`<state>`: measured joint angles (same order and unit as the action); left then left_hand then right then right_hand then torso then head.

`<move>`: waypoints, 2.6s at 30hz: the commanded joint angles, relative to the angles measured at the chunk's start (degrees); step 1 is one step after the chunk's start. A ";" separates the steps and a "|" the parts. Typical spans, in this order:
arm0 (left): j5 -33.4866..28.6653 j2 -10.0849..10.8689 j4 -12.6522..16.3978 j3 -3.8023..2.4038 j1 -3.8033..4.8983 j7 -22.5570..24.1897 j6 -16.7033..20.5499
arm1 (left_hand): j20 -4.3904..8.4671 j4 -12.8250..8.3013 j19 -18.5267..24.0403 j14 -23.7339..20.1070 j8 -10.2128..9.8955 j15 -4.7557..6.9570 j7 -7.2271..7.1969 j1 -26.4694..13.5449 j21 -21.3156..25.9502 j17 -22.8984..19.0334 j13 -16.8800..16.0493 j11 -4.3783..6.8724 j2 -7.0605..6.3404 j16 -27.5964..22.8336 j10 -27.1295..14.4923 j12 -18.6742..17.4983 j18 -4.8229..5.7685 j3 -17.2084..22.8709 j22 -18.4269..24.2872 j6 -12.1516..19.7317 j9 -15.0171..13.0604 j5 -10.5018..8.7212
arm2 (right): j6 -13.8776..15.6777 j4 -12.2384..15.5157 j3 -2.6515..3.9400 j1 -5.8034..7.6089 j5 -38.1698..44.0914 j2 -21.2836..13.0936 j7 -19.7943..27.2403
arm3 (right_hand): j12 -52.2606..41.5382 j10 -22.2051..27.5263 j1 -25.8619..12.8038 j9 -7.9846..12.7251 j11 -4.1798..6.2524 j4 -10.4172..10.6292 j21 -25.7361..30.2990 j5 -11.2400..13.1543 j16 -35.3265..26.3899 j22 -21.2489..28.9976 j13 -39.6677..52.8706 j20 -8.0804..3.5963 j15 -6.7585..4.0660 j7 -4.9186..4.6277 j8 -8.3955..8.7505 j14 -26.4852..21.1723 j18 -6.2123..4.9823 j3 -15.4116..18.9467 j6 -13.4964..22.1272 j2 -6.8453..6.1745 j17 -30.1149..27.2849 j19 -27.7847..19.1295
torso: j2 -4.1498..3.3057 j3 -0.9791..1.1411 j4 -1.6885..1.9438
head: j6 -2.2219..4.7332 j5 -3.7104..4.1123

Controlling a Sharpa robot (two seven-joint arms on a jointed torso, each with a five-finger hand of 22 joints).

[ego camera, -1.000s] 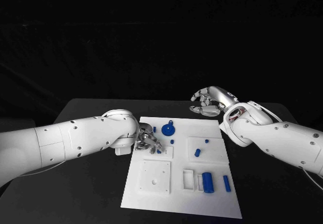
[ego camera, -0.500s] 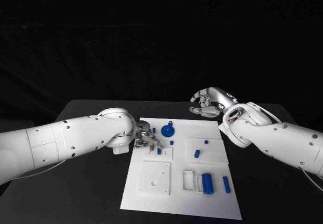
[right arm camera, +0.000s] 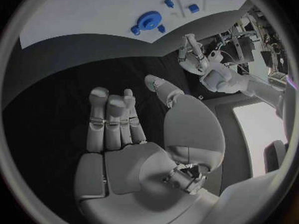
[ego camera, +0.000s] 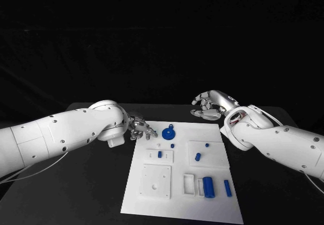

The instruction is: Assemble the parts on the task board

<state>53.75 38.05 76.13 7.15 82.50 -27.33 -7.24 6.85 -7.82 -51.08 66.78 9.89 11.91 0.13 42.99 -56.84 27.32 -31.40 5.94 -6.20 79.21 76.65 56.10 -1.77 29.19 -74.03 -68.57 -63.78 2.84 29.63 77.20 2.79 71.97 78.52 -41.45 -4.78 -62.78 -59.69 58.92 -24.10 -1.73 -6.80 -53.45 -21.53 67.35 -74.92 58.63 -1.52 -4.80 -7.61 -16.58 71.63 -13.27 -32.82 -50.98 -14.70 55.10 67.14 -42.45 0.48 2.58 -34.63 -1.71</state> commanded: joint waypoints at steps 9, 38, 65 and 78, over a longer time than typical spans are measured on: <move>0.42 -3.73 -6.30 -0.02 0.13 2.14 2.77 | 7.00 0.37 3.22 -3.07 -3.77 -2.63 2.78 1.03 2.80 -1.20 1.12 -2.44 -0.42 -2.63 -3.26 -2.94 1.03 0.55 0.89 6.36 4.31 0.48 | -0.36 -0.16 0.04 0.02 0.52 -0.03 0.31 | -0.33 -0.05 0.12 -0.06 0.28 0.08 0.23 -0.26 0.33 -0.99 -0.08 -0.38 -0.04 -0.36 -0.16 0.20 -1.73 0.28 0.22 0.42 -0.10 -0.11 | -0.09 0.01 -0.09 | 0.73 0.02; 2.47 -12.30 -20.06 0.42 -0.87 1.89 -4.48 | 6.80 2.42 3.03 -2.93 -5.13 -3.61 4.09 0.51 2.81 -0.97 0.46 -3.64 -0.75 -1.99 -3.06 -2.46 0.98 0.13 0.41 10.79 9.16 0.37 | -0.30 0.43 0.04 0.03 0.64 0.00 0.31 | -0.38 -0.06 0.10 -0.05 0.27 0.10 0.23 -0.34 0.35 -0.99 -0.15 -0.38 -0.03 -0.38 -0.14 0.23 -1.73 0.30 0.27 0.41 -0.10 -0.07 | -0.21 -0.09 -0.21 | 0.56 0.31; 2.37 -13.68 -22.39 0.50 -1.91 3.06 -5.02 | 6.87 2.51 2.91 -2.88 -4.65 -3.47 3.96 0.67 2.68 -0.87 0.27 -3.51 0.01 -1.74 -2.96 -2.25 0.85 0.00 0.23 10.49 9.64 0.40 | -0.29 0.46 0.05 0.03 0.82 0.04 0.27 | -0.43 -0.08 0.09 -0.06 0.26 0.12 0.23 -0.39 0.36 -0.99 -0.21 -0.38 -0.02 -0.38 -0.15 0.25 -1.73 0.33 0.26 0.42 -0.11 -0.04 | -0.05 0.01 -0.11 | 0.18 0.63; 1.68 -13.89 -22.46 0.50 -1.94 3.69 -5.54 | 6.84 0.41 2.94 -2.89 -4.10 -3.50 4.03 2.69 2.47 -0.80 0.06 -3.57 4.40 -1.45 -2.83 -2.11 0.84 0.01 -0.21 10.81 10.84 1.26 | -0.33 0.43 0.05 0.03 0.84 0.09 0.25 | -0.45 -0.08 0.12 -0.06 0.27 0.11 0.23 -0.40 0.37 -0.99 -0.23 -0.39 -0.02 -0.38 -0.15 0.26 -1.73 0.32 0.25 0.43 -0.11 -0.03 | -0.08 -0.01 -0.12 | 0.26 0.57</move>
<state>55.88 24.26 53.65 7.67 80.57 -24.58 -11.86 5.94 -7.24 -48.12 63.87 5.56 8.16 4.06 45.80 -54.24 26.47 -31.28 2.46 -2.13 77.47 73.38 53.69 -1.77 29.24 -74.19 -57.82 -52.98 3.94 29.64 77.56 2.81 71.97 78.67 -41.39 -4.77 -63.00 -59.69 58.92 -24.10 -1.74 -6.80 -53.45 -21.75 67.35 -74.90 58.48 -1.41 -4.80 -7.67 -16.58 71.63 -13.27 -32.82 -50.73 -14.70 55.06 67.03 -42.51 0.48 2.46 -34.39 -1.12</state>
